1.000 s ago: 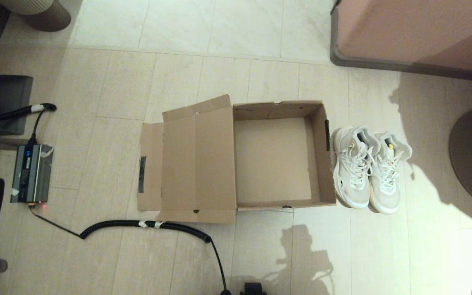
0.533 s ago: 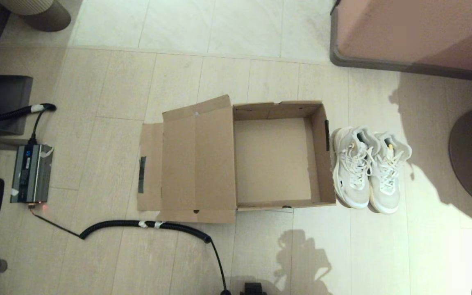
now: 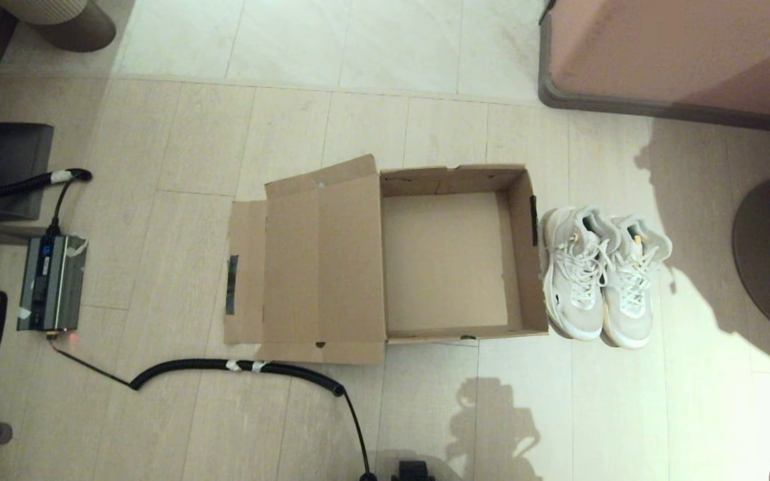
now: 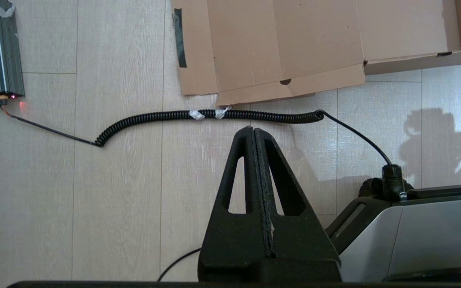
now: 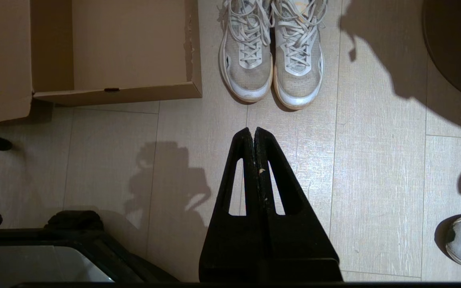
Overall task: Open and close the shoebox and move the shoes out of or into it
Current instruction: Close the shoe box
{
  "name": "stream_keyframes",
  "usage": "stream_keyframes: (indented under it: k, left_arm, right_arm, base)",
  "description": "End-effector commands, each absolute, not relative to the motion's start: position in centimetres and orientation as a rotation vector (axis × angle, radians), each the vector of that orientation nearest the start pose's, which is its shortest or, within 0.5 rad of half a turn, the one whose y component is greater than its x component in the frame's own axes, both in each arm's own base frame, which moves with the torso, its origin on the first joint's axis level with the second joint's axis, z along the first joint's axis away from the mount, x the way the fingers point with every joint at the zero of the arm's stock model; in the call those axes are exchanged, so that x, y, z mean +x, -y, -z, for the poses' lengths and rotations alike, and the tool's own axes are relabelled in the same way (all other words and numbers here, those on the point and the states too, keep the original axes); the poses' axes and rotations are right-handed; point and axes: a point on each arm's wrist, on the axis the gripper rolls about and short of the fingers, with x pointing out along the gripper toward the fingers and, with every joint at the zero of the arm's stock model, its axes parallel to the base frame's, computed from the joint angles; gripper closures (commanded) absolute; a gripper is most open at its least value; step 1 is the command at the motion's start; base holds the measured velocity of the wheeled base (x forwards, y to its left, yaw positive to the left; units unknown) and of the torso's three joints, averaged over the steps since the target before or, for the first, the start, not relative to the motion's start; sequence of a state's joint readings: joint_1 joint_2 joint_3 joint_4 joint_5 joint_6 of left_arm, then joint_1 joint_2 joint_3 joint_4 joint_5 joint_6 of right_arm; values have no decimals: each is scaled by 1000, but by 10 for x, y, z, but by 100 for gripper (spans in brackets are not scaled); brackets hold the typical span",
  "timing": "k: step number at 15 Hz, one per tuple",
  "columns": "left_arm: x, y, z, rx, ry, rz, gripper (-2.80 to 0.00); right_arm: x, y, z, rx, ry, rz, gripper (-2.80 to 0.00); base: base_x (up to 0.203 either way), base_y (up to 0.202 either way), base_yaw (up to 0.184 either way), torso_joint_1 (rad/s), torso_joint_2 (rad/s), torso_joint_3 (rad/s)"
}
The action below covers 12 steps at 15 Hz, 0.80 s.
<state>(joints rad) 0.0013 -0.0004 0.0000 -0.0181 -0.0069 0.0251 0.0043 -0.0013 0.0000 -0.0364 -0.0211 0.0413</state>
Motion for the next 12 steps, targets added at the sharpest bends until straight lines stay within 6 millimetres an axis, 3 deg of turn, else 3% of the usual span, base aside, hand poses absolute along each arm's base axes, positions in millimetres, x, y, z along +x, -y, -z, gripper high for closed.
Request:
stream_keyframes:
  k: [1, 6, 9, 12]
  left_arm:
    - [-22, 0, -75, 37, 11, 8, 0]
    - [-23, 0, -78, 48, 13, 10, 0]
    - [-21, 0, -124, -1, 8, 19, 0]
    - [21, 1, -185, -264, -145, 18, 0]
  right_arm:
    - [-22, 1, -76, 42, 22, 16, 0]
    - [-22, 1, -76, 46, 23, 16, 0]
    - [-22, 1, -76, 48, 23, 16, 0]
    - [-22, 1, -76, 48, 23, 16, 0]
  base:
    - [0, 0, 0, 0, 0, 0]
    - [0, 0, 0, 0, 0, 0]
    - [0, 0, 0, 0, 0, 0]
    - [0, 0, 0, 0, 0, 0]
